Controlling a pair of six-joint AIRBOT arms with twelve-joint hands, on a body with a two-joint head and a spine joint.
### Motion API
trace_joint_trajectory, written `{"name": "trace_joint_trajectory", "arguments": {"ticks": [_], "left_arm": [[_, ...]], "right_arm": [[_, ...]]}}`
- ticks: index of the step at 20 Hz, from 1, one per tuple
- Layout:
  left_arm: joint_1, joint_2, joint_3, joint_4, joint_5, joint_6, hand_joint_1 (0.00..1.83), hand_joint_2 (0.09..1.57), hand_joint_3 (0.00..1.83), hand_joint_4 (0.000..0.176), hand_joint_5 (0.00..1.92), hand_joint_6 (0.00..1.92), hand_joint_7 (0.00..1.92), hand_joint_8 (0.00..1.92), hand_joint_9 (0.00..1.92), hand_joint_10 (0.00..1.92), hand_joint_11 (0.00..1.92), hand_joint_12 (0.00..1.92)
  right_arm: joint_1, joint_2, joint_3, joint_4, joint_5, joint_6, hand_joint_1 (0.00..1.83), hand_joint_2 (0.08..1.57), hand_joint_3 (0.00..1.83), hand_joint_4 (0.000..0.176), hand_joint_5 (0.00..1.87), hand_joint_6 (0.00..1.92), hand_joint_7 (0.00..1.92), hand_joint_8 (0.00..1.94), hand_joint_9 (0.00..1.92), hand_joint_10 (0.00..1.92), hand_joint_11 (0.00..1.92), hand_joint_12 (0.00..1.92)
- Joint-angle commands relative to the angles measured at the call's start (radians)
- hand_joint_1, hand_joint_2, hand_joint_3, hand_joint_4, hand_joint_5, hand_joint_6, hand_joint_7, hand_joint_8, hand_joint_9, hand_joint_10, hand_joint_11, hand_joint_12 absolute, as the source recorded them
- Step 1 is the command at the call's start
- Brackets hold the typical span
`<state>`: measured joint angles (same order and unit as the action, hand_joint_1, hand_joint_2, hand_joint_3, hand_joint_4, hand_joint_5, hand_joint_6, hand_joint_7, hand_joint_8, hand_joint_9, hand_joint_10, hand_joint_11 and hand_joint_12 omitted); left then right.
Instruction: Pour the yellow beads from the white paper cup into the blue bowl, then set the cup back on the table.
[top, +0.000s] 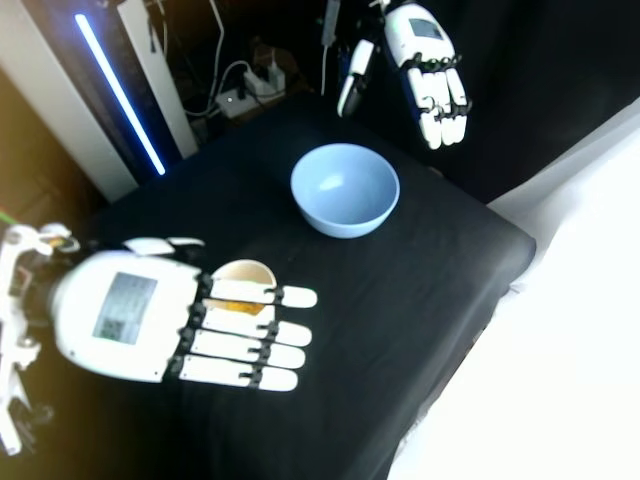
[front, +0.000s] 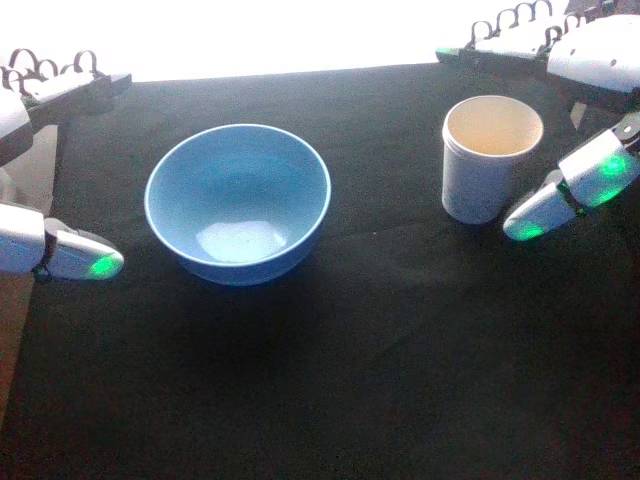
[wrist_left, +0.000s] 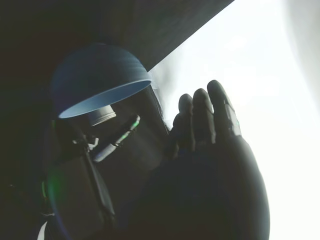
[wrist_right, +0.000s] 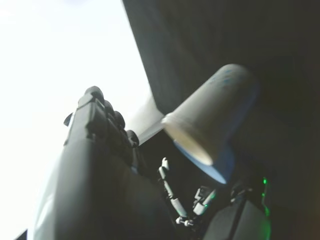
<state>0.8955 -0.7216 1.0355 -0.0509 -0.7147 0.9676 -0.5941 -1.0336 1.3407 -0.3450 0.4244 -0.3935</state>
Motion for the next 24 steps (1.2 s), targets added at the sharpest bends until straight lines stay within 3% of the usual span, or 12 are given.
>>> {"name": "trace_joint_trajectory", "arguments": {"ticks": [1, 2, 4, 8, 9, 12, 14, 17, 18, 19, 22, 24], "left_arm": [[-0.002, -0.004, -0.001, -0.019, -0.119, -0.007, 0.68, 0.85, 0.00, 0.000, 0.00, 0.00, 0.26, 0.00, 0.21, 0.00, 0.00, 0.50], [0.000, -0.007, 0.000, -0.019, -0.120, -0.007, 0.69, 0.84, 0.00, 0.000, 0.00, 0.00, 0.27, 0.00, 0.22, 0.00, 0.00, 0.52], [0.000, -0.009, 0.002, -0.020, -0.116, -0.008, 0.68, 0.85, 0.00, 0.000, 0.00, 0.00, 0.26, 0.00, 0.21, 0.00, 0.00, 0.49], [0.005, -0.008, 0.003, -0.022, -0.119, -0.014, 0.67, 0.86, 0.00, 0.000, 0.01, 0.00, 0.26, 0.00, 0.22, 0.00, 0.00, 0.51], [0.005, -0.009, 0.003, -0.022, -0.119, -0.014, 0.67, 0.86, 0.00, 0.000, 0.00, 0.00, 0.25, 0.00, 0.20, 0.00, 0.00, 0.47], [0.005, -0.009, 0.002, -0.021, -0.120, -0.015, 0.62, 0.85, 0.00, 0.000, 0.00, 0.00, 0.28, 0.00, 0.23, 0.01, 0.00, 0.55], [0.006, -0.009, 0.002, -0.021, -0.120, -0.015, 0.59, 0.87, 0.00, 0.002, 0.00, 0.00, 0.27, 0.00, 0.22, 0.00, 0.00, 0.53], [0.008, -0.009, 0.001, -0.021, -0.123, -0.015, 0.61, 0.87, 0.00, 0.004, 0.00, 0.00, 0.26, 0.00, 0.21, 0.00, 0.00, 0.54], [0.008, -0.009, 0.001, -0.021, -0.123, -0.015, 0.62, 0.86, 0.00, 0.001, 0.00, 0.00, 0.25, 0.00, 0.21, 0.00, 0.00, 0.53], [0.008, -0.009, 0.001, -0.021, -0.124, -0.015, 0.63, 0.85, 0.00, 0.000, 0.01, 0.00, 0.26, 0.00, 0.22, 0.00, 0.00, 0.57], [0.011, -0.008, 0.000, -0.021, -0.125, -0.017, 0.64, 0.85, 0.00, 0.000, 0.02, 0.00, 0.25, 0.00, 0.21, 0.00, 0.00, 0.52], [0.012, -0.008, 0.000, -0.021, -0.126, -0.019, 0.64, 0.84, 0.00, 0.000, 0.01, 0.00, 0.26, 0.00, 0.22, 0.00, 0.00, 0.55]], "right_arm": [[-0.002, 0.005, 0.007, 0.043, 0.131, 0.004, 0.84, 0.63, 0.01, 0.103, 0.00, 0.00, 0.00, 0.00, 0.00, 0.00, 0.01, 0.01], [-0.044, 0.006, 0.010, 0.109, 0.183, 0.004, 0.83, 0.63, 0.01, 0.123, 0.00, 0.00, 0.00, 0.00, 0.00, 0.00, 0.00, 0.00], [-0.092, 0.006, 0.016, 0.190, 0.236, 0.004, 0.84, 0.66, 0.02, 0.109, 0.00, 0.00, 0.00, 0.00, 0.00, 0.00, 0.00, 0.00], [-0.119, -0.010, 0.038, 0.244, 0.259, 0.004, 0.84, 0.66, 0.01, 0.125, 0.00, 0.00, 0.00, 0.00, 0.00, 0.00, 0.00, 0.00], [-0.122, -0.015, 0.044, 0.256, 0.259, 0.004, 0.84, 0.67, 0.01, 0.120, 0.00, 0.00, 0.00, 0.00, 0.00, 0.00, 0.00, 0.00], [-0.122, -0.034, 0.062, 0.275, 0.259, 0.004, 0.86, 0.69, 0.01, 0.079, 0.00, 0.00, 0.00, 0.00, 0.01, 0.00, 0.06, 0.03], [-0.122, -0.041, 0.068, 0.285, 0.259, 0.004, 0.82, 0.68, 0.00, 0.082, 0.00, 0.00, 0.00, 0.00, 0.04, 0.01, 0.09, 0.05], [-0.122, -0.055, 0.075, 0.292, 0.259, 0.004, 0.81, 0.63, 0.00, 0.138, 0.00, 0.00, 0.08, 0.01, 0.09, 0.01, 0.10, 0.07], [-0.123, -0.060, 0.077, 0.293, 0.259, 0.004, 0.82, 0.61, 0.00, 0.168, 0.00, 0.00, 0.09, 0.00, 0.08, 0.00, 0.07, 0.07], [-0.131, -0.071, 0.084, 0.309, 0.259, 0.004, 0.82, 0.60, 0.00, 0.174, 0.00, 0.00, 0.08, 0.00, 0.06, 0.00, 0.06, 0.07], [-0.135, -0.098, 0.102, 0.330, 0.259, 0.004, 0.80, 0.61, 0.00, 0.165, 0.00, 0.00, 0.05, 0.00, 0.02, 0.00, 0.07, 0.08], [-0.135, -0.109, 0.108, 0.338, 0.259, 0.004, 0.76, 0.58, 0.00, 0.136, 0.00, 0.00, 0.08, 0.00, 0.08, 0.00, 0.01, 0.43]]}}
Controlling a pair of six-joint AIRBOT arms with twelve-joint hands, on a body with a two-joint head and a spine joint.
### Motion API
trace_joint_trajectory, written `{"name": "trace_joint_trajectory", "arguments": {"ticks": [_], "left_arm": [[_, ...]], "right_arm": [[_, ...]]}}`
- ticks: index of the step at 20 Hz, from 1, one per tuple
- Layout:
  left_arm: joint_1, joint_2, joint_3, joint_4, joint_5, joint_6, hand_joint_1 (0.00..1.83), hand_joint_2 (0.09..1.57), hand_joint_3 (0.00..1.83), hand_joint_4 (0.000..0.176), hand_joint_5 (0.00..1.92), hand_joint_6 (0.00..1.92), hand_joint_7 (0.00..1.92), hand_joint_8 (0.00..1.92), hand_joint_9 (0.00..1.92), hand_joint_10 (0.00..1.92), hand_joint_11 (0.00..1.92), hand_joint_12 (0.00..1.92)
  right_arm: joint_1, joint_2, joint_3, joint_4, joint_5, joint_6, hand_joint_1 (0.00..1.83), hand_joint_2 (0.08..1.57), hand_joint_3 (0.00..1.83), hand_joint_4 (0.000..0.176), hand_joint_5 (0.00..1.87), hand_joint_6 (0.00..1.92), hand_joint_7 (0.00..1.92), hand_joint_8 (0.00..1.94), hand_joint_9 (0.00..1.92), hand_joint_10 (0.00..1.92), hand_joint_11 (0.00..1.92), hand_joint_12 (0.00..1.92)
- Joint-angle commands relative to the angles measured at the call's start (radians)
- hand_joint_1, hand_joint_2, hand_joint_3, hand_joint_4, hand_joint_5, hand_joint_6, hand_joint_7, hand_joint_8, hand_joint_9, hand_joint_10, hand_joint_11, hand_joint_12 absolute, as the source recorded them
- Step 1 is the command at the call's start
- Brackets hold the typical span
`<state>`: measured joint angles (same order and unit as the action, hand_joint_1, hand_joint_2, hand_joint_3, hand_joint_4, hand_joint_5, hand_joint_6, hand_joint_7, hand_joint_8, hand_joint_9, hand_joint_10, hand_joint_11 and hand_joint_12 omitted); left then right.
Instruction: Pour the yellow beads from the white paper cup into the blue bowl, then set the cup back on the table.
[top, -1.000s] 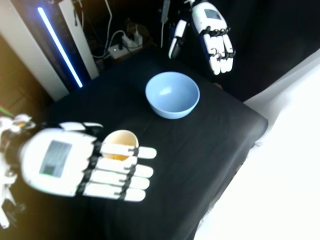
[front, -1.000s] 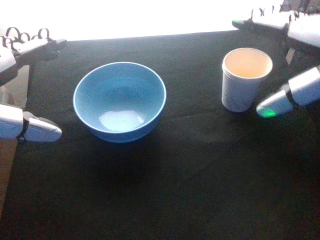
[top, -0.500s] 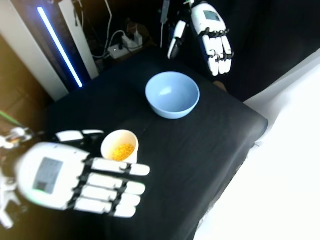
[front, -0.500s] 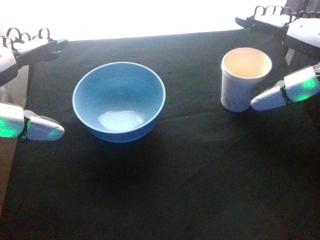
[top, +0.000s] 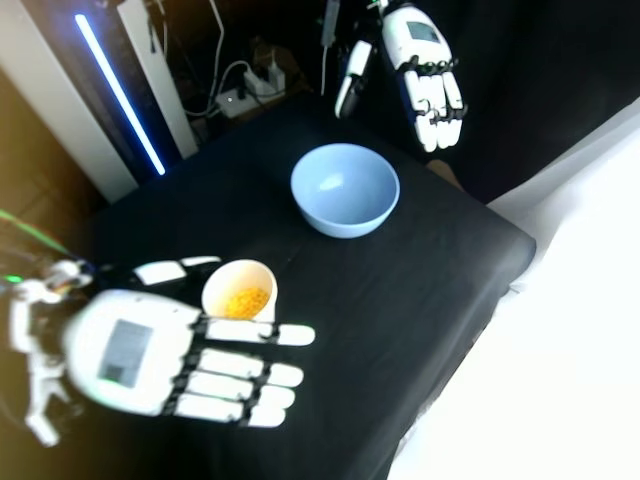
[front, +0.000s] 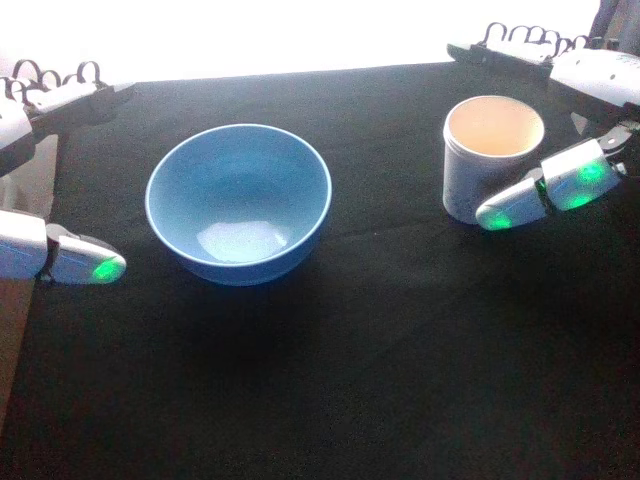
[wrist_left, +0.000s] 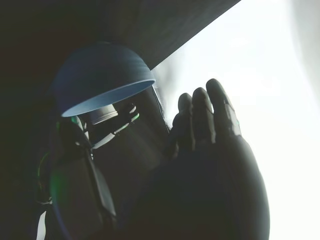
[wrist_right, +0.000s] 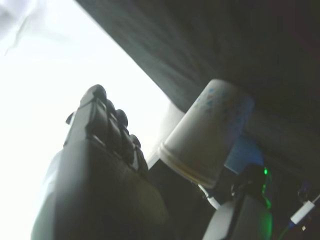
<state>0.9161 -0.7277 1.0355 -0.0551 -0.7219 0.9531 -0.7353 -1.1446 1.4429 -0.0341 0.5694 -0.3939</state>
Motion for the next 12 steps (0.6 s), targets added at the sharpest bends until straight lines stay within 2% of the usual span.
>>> {"name": "trace_joint_trajectory", "arguments": {"ticks": [1, 3, 4, 5, 7, 8, 9, 10, 11, 12], "left_arm": [[-0.008, -0.002, 0.000, -0.017, -0.119, -0.005, 0.64, 0.85, 0.00, 0.000, 0.01, 0.00, 0.26, 0.00, 0.23, 0.01, 0.00, 0.56], [-0.007, -0.002, 0.000, -0.017, -0.120, -0.006, 0.66, 0.85, 0.00, 0.000, 0.03, 0.01, 0.27, 0.01, 0.23, 0.00, 0.00, 0.54], [-0.007, -0.002, 0.000, -0.017, -0.121, -0.006, 0.64, 0.85, 0.00, 0.000, 0.02, 0.00, 0.27, 0.00, 0.23, 0.00, 0.00, 0.55], [-0.007, -0.002, 0.000, -0.017, -0.121, -0.006, 0.64, 0.85, 0.00, 0.000, 0.02, 0.00, 0.26, 0.00, 0.22, 0.00, 0.00, 0.55], [-0.007, -0.002, -0.001, -0.017, -0.122, -0.007, 0.67, 0.85, 0.00, 0.002, 0.01, 0.00, 0.26, 0.00, 0.22, 0.00, 0.00, 0.51], [-0.006, -0.002, -0.001, -0.017, -0.122, -0.007, 0.66, 0.85, 0.00, 0.000, 0.01, 0.00, 0.26, 0.00, 0.23, 0.00, 0.00, 0.53], [-0.006, -0.002, -0.001, -0.017, -0.122, -0.007, 0.67, 0.85, 0.00, 0.000, 0.01, 0.00, 0.26, 0.00, 0.23, 0.00, 0.00, 0.55], [-0.006, -0.002, -0.001, -0.017, -0.122, -0.007, 0.65, 0.85, 0.00, 0.004, 0.01, 0.00, 0.27, 0.00, 0.24, 0.00, 0.00, 0.57], [-0.006, -0.002, -0.001, -0.017, -0.122, -0.007, 0.65, 0.86, 0.00, 0.010, 0.00, 0.00, 0.27, 0.00, 0.24, 0.00, 0.00, 0.57], [-0.006, -0.002, -0.001, -0.017, -0.123, -0.008, 0.64, 0.85, 0.00, 0.008, 0.00, 0.00, 0.27, 0.00, 0.24, 0.00, 0.00, 0.58]], "right_arm": [[0.006, -0.002, 0.008, 0.029, 0.114, 0.004, 0.74, 0.58, 0.00, 0.119, 0.00, 0.00, 0.11, 0.00, 0.14, 0.01, 0.00, 0.67], [0.006, -0.011, 0.013, 0.032, 0.114, 0.004, 0.77, 0.59, 0.00, 0.119, 0.00, 0.00, 0.11, 0.00, 0.15, 0.01, 0.00, 0.88], [0.006, -0.016, 0.016, 0.036, 0.114, 0.004, 0.77, 0.59, 0.00, 0.127, 0.00, 0.00, 0.12, 0.00, 0.17, 0.01, 0.00, 0.94], [0.006, -0.019, 0.019, 0.038, 0.114, 0.005, 0.76, 0.61, 0.01, 0.119, 0.00, 0.00, 0.11, 0.00, 0.17, 0.01, 0.00, 0.96], [0.006, -0.029, 0.029, 0.038, 0.113, 0.018, 0.77, 0.55, 0.00, 0.162, 0.00, 0.00, 0.12, 0.00, 0.12, 0.01, 0.00, 0.51], [0.006, -0.035, 0.035, 0.038, 0.113, 0.030, 0.75, 0.55, 0.00, 0.156, 0.00, 0.00, 0.12, 0.00, 0.11, 0.00, 0.00, 0.62], [0.006, -0.041, 0.040, 0.038, 0.113, 0.038, 0.74, 0.55, 0.00, 0.165, 0.00, 0.00, 0.10, 0.00, 0.09, 0.00, 0.00, 0.56], [0.006, -0.044, 0.042, 0.038, 0.113, 0.041, 0.76, 0.55, 0.00, 0.153, 0.00, 0.00, 0.04, 0.00, 0.10, 0.01, 0.00, 0.60], [0.006, -0.046, 0.042, 0.037, 0.113, 0.041, 0.76, 0.55, 0.00, 0.154, 0.00, 0.00, 0.05, 0.00, 0.13, 0.01, 0.00, 0.77], [0.006, -0.049, 0.042, 0.035, 0.113, 0.041, 0.78, 0.56, 0.00, 0.130, 0.00, 0.00, 0.03, 0.00, 0.12, 0.01, 0.00, 0.80]]}}
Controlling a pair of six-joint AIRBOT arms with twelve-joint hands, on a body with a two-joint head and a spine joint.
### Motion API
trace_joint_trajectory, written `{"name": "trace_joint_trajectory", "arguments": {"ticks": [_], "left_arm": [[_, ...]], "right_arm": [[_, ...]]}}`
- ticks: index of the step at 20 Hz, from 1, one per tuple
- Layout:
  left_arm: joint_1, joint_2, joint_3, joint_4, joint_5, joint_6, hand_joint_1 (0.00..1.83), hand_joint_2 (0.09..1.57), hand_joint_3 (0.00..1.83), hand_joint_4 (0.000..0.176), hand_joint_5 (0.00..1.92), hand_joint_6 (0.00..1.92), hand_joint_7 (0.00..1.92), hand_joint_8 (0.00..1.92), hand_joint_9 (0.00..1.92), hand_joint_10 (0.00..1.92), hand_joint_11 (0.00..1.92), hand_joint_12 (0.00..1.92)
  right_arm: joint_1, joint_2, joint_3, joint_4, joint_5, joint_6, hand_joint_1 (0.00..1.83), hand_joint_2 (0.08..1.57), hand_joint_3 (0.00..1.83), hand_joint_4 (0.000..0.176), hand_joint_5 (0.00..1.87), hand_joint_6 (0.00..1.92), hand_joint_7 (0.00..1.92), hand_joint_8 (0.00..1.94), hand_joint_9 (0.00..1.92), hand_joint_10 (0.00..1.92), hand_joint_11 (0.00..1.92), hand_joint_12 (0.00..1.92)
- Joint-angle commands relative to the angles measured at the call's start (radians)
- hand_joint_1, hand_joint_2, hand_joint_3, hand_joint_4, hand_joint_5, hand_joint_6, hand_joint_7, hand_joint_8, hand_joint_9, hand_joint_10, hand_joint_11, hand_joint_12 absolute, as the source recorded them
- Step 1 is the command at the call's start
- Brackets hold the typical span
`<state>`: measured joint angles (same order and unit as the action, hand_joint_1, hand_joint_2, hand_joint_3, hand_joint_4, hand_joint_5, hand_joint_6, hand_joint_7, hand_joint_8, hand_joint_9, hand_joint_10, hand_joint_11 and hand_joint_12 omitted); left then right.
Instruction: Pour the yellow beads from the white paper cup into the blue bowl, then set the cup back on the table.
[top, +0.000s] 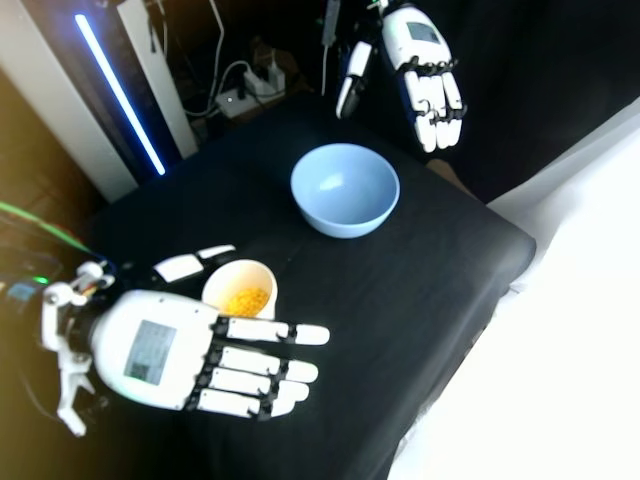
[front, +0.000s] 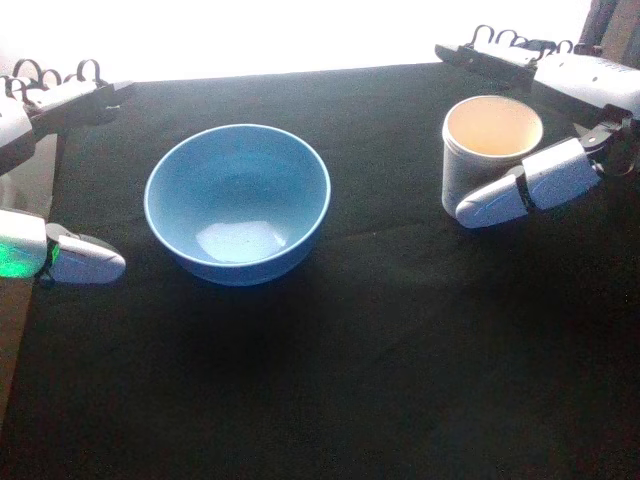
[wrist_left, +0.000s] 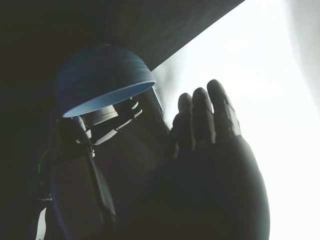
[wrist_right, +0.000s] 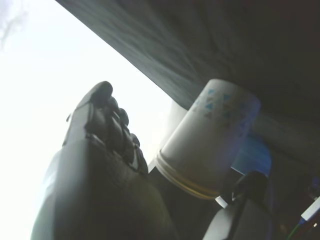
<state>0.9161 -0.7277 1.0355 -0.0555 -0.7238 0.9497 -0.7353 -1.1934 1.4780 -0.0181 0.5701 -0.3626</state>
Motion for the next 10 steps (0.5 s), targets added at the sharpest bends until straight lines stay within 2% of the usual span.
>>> {"name": "trace_joint_trajectory", "arguments": {"ticks": [1, 2, 3, 4, 6, 7, 8, 9, 10], "left_arm": [[-0.006, -0.002, -0.001, -0.017, -0.121, -0.004, 0.65, 0.85, 0.00, 0.005, 0.01, 0.00, 0.26, 0.00, 0.25, 0.00, 0.00, 0.61], [-0.006, -0.002, -0.001, -0.017, -0.122, -0.004, 0.65, 0.85, 0.00, 0.006, 0.01, 0.00, 0.26, 0.00, 0.24, 0.00, 0.00, 0.60], [-0.006, -0.002, -0.001, -0.017, -0.122, -0.005, 0.66, 0.85, 0.00, 0.005, 0.01, 0.00, 0.25, 0.00, 0.23, 0.00, 0.00, 0.58], [-0.006, -0.003, -0.001, -0.018, -0.122, -0.005, 0.66, 0.85, 0.00, 0.007, 0.00, 0.00, 0.25, 0.00, 0.23, 0.00, 0.00, 0.57], [-0.006, -0.003, -0.001, -0.018, -0.123, -0.006, 0.65, 0.85, 0.00, 0.008, 0.01, 0.00, 0.25, 0.00, 0.24, 0.00, 0.00, 0.59], [-0.006, -0.003, -0.002, -0.018, -0.124, -0.007, 0.65, 0.85, 0.00, 0.013, 0.01, 0.00, 0.25, 0.00, 0.23, 0.00, 0.00, 0.59], [-0.006, -0.003, -0.002, -0.018, -0.124, -0.007, 0.66, 0.85, 0.00, 0.009, 0.01, 0.00, 0.26, 0.00, 0.23, 0.00, 0.00, 0.58], [-0.006, -0.003, -0.001, -0.018, -0.124, -0.007, 0.66, 0.85, 0.00, 0.006, 0.01, 0.00, 0.26, 0.00, 0.23, 0.00, 0.00, 0.55], [-0.006, -0.003, -0.001, -0.019, -0.125, -0.007, 0.65, 0.86, 0.00, 0.000, 0.02, 0.00, 0.26, 0.00, 0.23, 0.00, 0.00, 0.55]], "right_arm": [[0.006, -0.002, 0.007, 0.017, 0.112, 0.010, 0.79, 0.56, 0.00, 0.133, 0.00, 0.00, 0.06, 0.00, 0.13, 0.00, 0.00, 0.89], [0.006, -0.004, 0.007, 0.017, 0.112, 0.010, 0.79, 0.55, 0.00, 0.135, 0.00, 0.00, 0.06, 0.00, 0.14, 0.01, 0.00, 0.97], [0.006, -0.006, 0.007, 0.017, 0.112, 0.010, 0.79, 0.55, 0.00, 0.124, 0.00, 0.00, 0.08, 0.00, 0.15, 0.01, 0.00, 1.02], [0.006, -0.008, 0.007, 0.014, 0.110, 0.011, 0.78, 0.55, 0.00, 0.119, 0.00, 0.00, 0.13, 0.01, 0.15, 0.00, 0.00, 0.86], [0.006, -0.012, 0.008, 0.007, 0.104, 0.013, 0.78, 0.57, 0.00, 0.100, 0.00, 0.00, 0.18, 0.00, 0.20, 0.01, 0.00, 1.00], [0.006, -0.014, 0.009, 0.007, 0.104, 0.014, 0.81, 0.58, 0.00, 0.112, 0.00, 0.00, 0.17, 0.00, 0.21, 0.01, 0.00, 1.06], [0.006, -0.016, 0.010, 0.006, 0.103, 0.014, 0.83, 0.59, 0.00, 0.106, 0.00, 0.00, 0.12, 0.00, 0.18, 0.01, 0.00, 0.98], [0.006, -0.017, 0.011, 0.005, 0.102, 0.015, 0.84, 0.59, 0.00, 0.108, 0.00, 0.00, 0.12, 0.00, 0.17, 0.00, 0.00, 0.93], [0.006, -0.018, 0.011, 0.004, 0.101, 0.015, 0.84, 0.60, 0.00, 0.104, 0.00, 0.00, 0.18, 0.02, 0.19, 0.01, 0.00, 0.92]]}}
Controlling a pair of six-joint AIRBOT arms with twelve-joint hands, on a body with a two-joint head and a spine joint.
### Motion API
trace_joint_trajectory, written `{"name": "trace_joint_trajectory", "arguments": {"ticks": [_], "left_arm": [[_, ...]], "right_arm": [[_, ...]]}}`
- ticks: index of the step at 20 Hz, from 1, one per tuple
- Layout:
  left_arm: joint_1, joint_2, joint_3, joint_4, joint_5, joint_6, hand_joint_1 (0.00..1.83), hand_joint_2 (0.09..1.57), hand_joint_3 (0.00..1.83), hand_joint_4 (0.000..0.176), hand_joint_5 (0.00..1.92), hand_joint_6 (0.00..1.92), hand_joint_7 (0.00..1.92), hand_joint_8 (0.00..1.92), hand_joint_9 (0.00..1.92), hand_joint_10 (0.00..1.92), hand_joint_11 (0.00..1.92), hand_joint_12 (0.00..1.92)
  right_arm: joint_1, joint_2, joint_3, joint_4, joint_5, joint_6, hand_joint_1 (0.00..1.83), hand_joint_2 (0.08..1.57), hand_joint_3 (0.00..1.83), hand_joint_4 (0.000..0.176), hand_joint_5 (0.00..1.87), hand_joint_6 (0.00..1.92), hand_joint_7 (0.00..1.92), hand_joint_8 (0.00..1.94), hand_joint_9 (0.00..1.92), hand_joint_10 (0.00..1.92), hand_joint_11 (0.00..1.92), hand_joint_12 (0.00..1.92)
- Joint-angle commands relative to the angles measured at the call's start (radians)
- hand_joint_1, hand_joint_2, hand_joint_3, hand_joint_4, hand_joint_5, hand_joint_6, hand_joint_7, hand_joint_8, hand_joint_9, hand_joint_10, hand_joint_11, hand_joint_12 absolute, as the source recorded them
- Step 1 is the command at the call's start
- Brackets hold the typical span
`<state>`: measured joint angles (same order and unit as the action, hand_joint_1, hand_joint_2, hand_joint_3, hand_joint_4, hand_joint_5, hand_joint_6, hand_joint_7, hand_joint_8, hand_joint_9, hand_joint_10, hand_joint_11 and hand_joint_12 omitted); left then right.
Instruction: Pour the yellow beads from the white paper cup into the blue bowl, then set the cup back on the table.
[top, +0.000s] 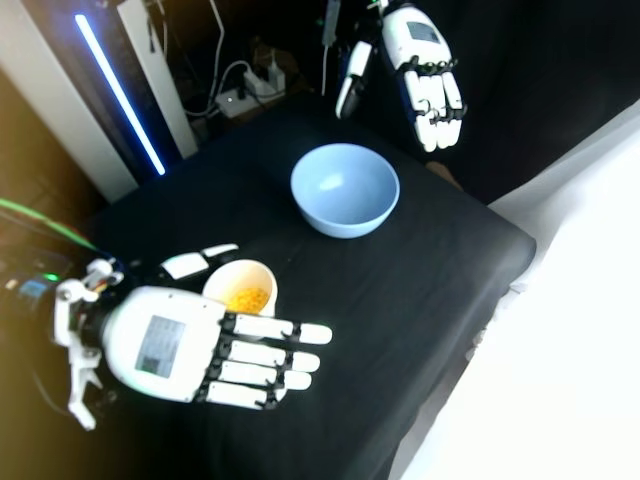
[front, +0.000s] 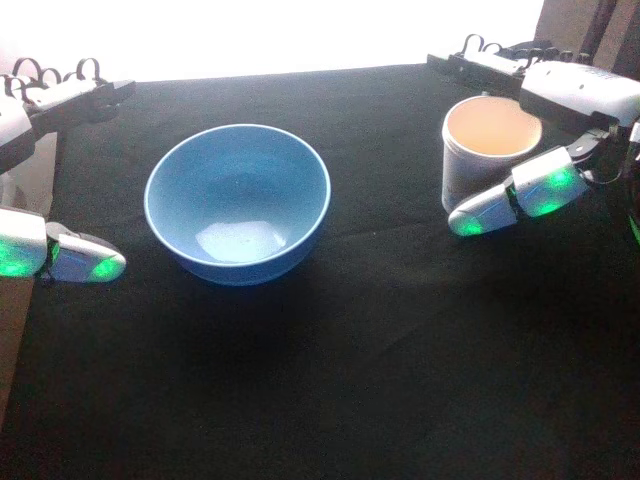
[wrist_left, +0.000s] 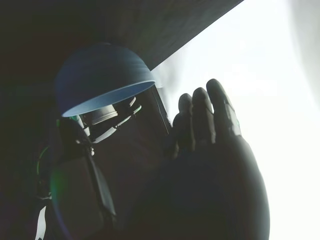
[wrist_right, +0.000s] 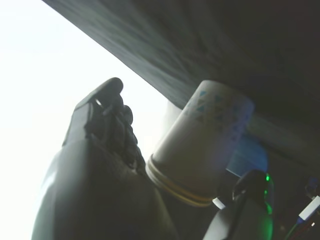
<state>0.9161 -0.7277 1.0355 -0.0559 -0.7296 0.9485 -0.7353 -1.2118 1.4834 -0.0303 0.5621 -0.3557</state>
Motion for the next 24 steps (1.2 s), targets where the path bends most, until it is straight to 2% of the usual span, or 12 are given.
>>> {"name": "trace_joint_trajectory", "arguments": {"ticks": [1, 3, 4, 6, 9, 16, 17, 18, 19, 20, 21, 24], "left_arm": [[-0.006, -0.003, -0.001, -0.018, -0.119, -0.006, 0.64, 0.87, 0.01, 0.002, 0.01, 0.00, 0.26, 0.00, 0.23, 0.00, 0.00, 0.55], [-0.005, -0.003, -0.001, -0.019, -0.119, -0.006, 0.65, 0.86, 0.00, 0.010, 0.01, 0.00, 0.26, 0.00, 0.24, 0.00, 0.00, 0.60], [-0.005, -0.003, -0.002, -0.019, -0.119, -0.006, 0.64, 0.86, 0.00, 0.009, 0.00, 0.00, 0.27, 0.00, 0.24, 0.00, 0.00, 0.60], [-0.005, -0.003, -0.002, -0.020, -0.120, -0.006, 0.67, 0.86, 0.00, 0.004, 0.00, 0.00, 0.28, 0.00, 0.24, 0.00, 0.00, 0.57], [-0.005, -0.003, -0.002, -0.020, -0.121, -0.006, 0.65, 0.85, 0.00, 0.014, 0.01, 0.00, 0.27, 0.00, 0.25, 0.00, 0.00, 0.59], [-0.004, -0.003, -0.002, -0.020, -0.122, -0.006, 0.66, 0.85, 0.00, 0.004, 0.01, 0.00, 0.25, 0.00, 0.22, 0.00, 0.00, 0.56], [-0.003, -0.003, -0.002, -0.021, -0.122, -0.006, 0.67, 0.85, 0.00, 0.000, 0.03, 0.01, 0.26, 0.00, 0.22, 0.00, 0.00, 0.54], [-0.003, -0.004, -0.002, -0.021, -0.122, -0.006, 0.65, 0.85, 0.00, 0.000, 0.02, 0.00, 0.25, 0.00, 0.21, 0.00, 0.00, 0.52], [-0.002, -0.005, -0.002, -0.021, -0.122, -0.006, 0.66, 0.85, 0.00, 0.000, 0.01, 0.00, 0.24, 0.00, 0.21, 0.00, 0.00, 0.51], [-0.002, -0.005, -0.001, -0.021, -0.122, -0.006, 0.65, 0.86, 0.00, 0.000, 0.01, 0.00, 0.25, 0.00, 0.21, 0.00, 0.00, 0.51], [-0.002, -0.006, -0.001, -0.021, -0.123, -0.006, 0.62, 0.87, 0.00, 0.000, 0.01, 0.00, 0.26, 0.01, 0.23, 0.01, 0.00, 0.56], [-0.002, -0.007, 0.000, -0.021, -0.123, -0.006, 0.63, 0.87, 0.00, 0.000, 0.00, 0.00, 0.26, 0.00, 0.22, 0.00, 0.00, 0.53]], "right_arm": [[0.006, 0.001, 0.006, 0.016, 0.108, 0.008, 0.85, 0.61, 0.00, 0.089, 0.00, 0.00, 0.24, 0.02, 0.25, 0.02, 0.00, 0.99], [0.006, 0.001, 0.006, 0.015, 0.104, 0.008, 0.89, 0.68, 0.00, 0.021, 0.10, 0.01, 0.44, 0.02, 0.43, 0.04, 0.00, 1.16], [0.006, 0.000, 0.006, 0.015, 0.103, 0.008, 0.91, 0.71, 0.00, 0.000, 0.19, 0.01, 0.56, 0.02, 0.55, 0.05, 0.09, 1.18], [0.006, -0.002, 0.008, 0.015, 0.102, 0.008, 0.98, 0.77, 0.00, 0.000, 0.42, 0.01, 0.79, 0.02, 0.82, 0.07, 0.35, 1.19], [0.006, -0.004, 0.010, 0.015, 0.100, 0.008, 1.03, 0.79, 0.00, 0.000, 0.65, 0.01, 0.98, 0.02, 0.99, 0.08, 0.34, 1.47], [0.006, -0.008, 0.012, 0.014, 0.095, 0.008, 1.13, 0.86, 0.00, 0.000, 1.05, 0.01, 1.21, 0.00, 1.09, 0.32, 0.50, 1.50], [0.006, -0.008, 0.012, 0.013, 0.095, 0.008, 1.19, 0.95, 0.00, 0.000, 1.33, 0.17, 1.23, 0.01, 1.10, 0.34, 0.56, 1.46], [0.006, -0.008, 0.012, 0.012, 0.094, 0.008, 1.21, 0.97, 0.00, 0.000, 1.38, 0.21, 1.23, 0.00, 1.08, 0.32, 0.55, 1.41], [0.006, -0.008, 0.012, 0.011, 0.094, 0.008, 1.26, 1.00, 0.01, 0.000, 1.45, 0.09, 1.14, 0.62, 1.07, 0.31, 0.53, 1.40], [0.006, -0.008, 0.012, 0.010, 0.094, 0.008, 1.27, 1.01, 0.00, 0.000, 1.47, 0.05, 1.09, 0.80, 1.07, 0.30, 0.51, 1.42], [0.006, -0.008, 0.013, 0.010, 0.094, 0.008, 1.27, 1.02, 0.00, 0.000, 1.45, 0.01, 1.12, 0.88, 1.18, 0.41, 0.67, 1.45], [0.006, -0.008, 0.013, 0.008, 0.094, 0.008, 1.30, 1.01, 0.00, 0.000, 1.39, 0.00, 1.20, 0.86, 1.19, 0.89, 0.66, 1.64]]}}
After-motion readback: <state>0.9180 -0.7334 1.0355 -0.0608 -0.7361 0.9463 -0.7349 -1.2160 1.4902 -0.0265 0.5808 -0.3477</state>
